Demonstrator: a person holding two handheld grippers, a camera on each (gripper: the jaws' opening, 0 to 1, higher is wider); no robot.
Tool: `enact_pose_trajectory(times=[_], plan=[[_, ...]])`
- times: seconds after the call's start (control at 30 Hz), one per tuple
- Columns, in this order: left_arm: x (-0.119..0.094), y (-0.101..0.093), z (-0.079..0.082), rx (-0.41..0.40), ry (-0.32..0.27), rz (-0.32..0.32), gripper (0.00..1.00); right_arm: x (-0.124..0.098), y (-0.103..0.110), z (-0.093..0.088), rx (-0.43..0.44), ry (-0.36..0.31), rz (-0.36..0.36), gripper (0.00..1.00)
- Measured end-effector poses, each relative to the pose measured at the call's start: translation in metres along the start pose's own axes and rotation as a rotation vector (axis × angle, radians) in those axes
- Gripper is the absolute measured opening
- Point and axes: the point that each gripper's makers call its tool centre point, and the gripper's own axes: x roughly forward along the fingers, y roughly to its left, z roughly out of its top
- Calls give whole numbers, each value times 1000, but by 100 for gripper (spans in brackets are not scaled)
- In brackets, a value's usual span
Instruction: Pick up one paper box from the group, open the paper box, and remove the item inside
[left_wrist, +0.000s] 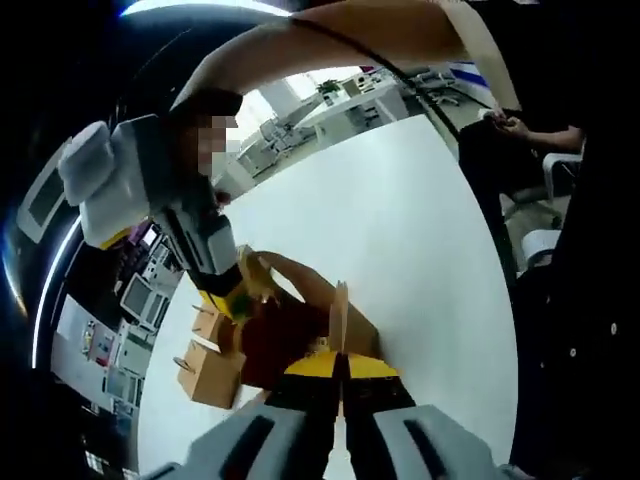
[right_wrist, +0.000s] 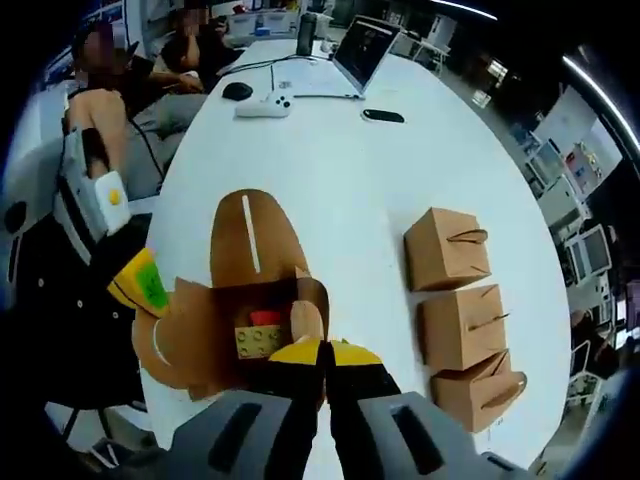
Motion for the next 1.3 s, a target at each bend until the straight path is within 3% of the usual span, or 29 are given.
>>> enact_pose_trajectory(times=[0.2,0.53,1.0,1.3], plan=[[1,-16,-4,5,-3,-37,3,5,-23,0,-21,4,-65,3],[4,-24,-8,-6,-18,-65,3,20,-44,-2,-9,-7,-81,3],[8,-37,-1,-53,-52,-100,3,46,-56,-9,-3,19,-72,3],[8,-40,1,-69,-66,-118,3,51,-52,-13,14,15,-61,3]])
